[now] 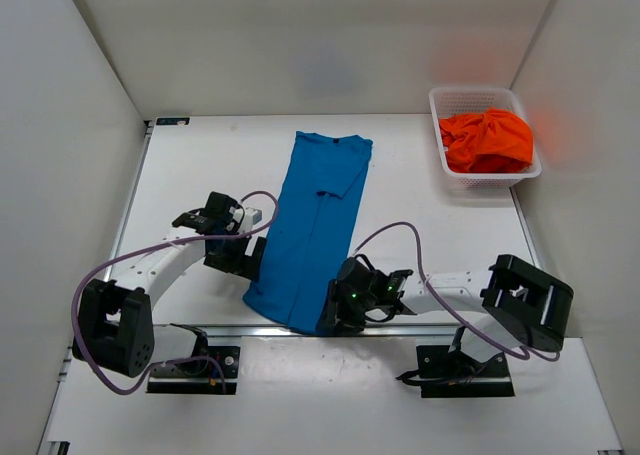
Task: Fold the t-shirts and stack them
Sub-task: Rotate the tshirt 90 degrees
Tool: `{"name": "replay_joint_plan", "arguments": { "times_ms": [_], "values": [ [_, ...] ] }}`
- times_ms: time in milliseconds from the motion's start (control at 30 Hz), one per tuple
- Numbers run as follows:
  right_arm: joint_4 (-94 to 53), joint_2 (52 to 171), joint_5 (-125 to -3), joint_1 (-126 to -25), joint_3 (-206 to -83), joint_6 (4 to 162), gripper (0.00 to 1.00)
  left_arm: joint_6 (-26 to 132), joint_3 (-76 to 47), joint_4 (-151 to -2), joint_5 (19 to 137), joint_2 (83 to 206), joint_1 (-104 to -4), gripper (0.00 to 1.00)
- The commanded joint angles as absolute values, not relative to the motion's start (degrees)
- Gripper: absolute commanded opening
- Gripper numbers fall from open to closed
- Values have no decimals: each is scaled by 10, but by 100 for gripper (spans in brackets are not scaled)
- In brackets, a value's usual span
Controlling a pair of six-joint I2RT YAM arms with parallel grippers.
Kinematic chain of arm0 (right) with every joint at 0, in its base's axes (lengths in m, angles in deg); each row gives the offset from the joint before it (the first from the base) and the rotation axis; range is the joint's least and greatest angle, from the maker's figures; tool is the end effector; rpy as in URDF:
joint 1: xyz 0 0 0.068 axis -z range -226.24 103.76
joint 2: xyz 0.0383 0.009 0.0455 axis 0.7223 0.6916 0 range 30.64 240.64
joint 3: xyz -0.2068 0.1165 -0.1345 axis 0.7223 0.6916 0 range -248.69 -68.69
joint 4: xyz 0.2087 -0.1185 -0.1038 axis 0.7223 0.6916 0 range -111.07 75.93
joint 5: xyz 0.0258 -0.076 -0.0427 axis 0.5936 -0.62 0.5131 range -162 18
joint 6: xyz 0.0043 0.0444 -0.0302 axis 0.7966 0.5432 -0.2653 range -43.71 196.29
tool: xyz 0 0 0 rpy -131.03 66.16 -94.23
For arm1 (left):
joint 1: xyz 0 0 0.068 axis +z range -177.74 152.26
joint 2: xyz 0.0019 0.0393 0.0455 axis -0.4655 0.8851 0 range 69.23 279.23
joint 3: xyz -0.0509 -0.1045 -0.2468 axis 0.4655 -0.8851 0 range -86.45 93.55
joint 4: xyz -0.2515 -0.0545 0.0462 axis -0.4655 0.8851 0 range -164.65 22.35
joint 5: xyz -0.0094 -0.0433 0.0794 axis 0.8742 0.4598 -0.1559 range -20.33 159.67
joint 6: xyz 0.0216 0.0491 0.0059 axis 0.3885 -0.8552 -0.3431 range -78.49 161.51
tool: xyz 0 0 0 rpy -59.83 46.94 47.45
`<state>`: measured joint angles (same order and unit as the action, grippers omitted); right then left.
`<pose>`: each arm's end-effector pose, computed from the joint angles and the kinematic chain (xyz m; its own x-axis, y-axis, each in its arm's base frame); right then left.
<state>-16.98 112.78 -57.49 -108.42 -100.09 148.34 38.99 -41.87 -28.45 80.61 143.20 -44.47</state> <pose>0.1079 0.2234 0.1347 -0.9962 0.0858 0.0175 0.0785 0.7878 0.6109 0.2060 -0.0690 0.1938 -0.9122 0.3193 -0.2567 0.3683 0.9135 -0.1726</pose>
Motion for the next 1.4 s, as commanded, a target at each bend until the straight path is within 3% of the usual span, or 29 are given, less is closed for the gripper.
{"name": "replay_joint_plan", "arguments": {
  "times_ms": [0, 133, 467, 767, 900, 967, 1067, 1133, 1200, 1267, 1367],
  "values": [
    [-221, 1142, -569, -1078, -1009, 1498, 47, 393, -424, -296, 805, 1422, -445, 99],
    [-224, 1165, -557, -1078, -1031, 1489, 42, 393, -422, -296, 807, 1420, -447, 99],
    [-220, 1119, -565, -1044, -978, 1503, 0, 389, -422, -296, 814, 1418, -444, 99],
    [-118, 917, -557, -896, -877, 1429, 0, 370, -401, -280, 850, 1427, -505, 97],
    [-140, 862, -511, -874, -832, 1424, 11, 379, -386, -277, 851, 1452, -555, 99],
    [-147, 871, -502, -896, -827, 1419, 26, 387, -372, -275, 861, 1467, -566, 98],
    [-123, 877, -488, -919, -835, 1405, 38, 428, -364, -275, 893, 1484, -563, 98],
    [-111, 865, -496, -925, -835, 1404, 42, 453, -394, -288, 992, 1479, -533, 95],
    [-114, 844, -498, -915, -827, 1415, 43, 503, -432, -303, 911, 1446, -517, 92],
    [-115, 824, -505, -901, -823, 1413, 45, 505, -433, -288, 939, 1422, -497, 82],
    [-83, 806, -513, -891, -826, 1407, 44, 523, -449, -292, 923, 1388, -537, 77]
  ]
}}
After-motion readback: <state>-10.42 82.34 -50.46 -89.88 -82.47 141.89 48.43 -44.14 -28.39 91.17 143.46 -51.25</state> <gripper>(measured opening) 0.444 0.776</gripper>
